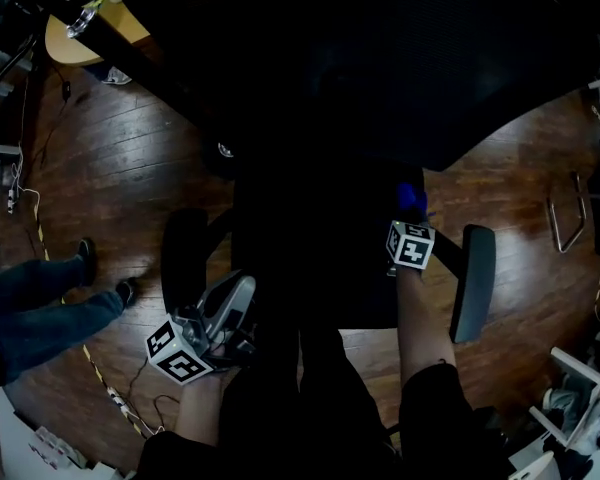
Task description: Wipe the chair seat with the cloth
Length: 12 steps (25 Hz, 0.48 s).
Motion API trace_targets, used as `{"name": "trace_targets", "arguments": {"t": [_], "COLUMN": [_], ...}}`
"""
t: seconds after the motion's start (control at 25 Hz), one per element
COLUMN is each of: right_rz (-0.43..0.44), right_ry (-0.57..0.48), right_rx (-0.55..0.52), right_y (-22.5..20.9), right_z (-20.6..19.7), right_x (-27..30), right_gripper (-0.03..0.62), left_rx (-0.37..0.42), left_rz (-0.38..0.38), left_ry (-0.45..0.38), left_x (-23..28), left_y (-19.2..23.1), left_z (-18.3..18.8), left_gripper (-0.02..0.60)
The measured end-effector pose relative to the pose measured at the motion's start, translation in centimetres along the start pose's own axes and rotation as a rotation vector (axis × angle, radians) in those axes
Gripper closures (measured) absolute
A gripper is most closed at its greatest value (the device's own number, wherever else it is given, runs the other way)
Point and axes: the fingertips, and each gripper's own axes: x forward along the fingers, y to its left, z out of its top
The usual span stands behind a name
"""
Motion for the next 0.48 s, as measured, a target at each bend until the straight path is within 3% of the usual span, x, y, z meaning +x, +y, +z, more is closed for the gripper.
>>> {"name": "trace_targets", "arguments": {"t": [0.24,0.48], "right_rz": [-0.038,0.013], "right_ry": [-0.01,-0.045], "right_rx": [0.012,0.05], "right_y": [-2.3,-1.7], "right_z": [-0.6,0.0], "right_x": [-0.9,-1.4], "right_gripper": [0.528,0.528], "left_rx": [0.01,0.011], "left_rz": [0.0,0.006], "left_ry": [0.009,-0.011], "left_x": [0.1,-0.9], "left_y": [-0.4,-0.5], "left_z": [-0.1,-0.1], "left_gripper": [0.594,0.594]}}
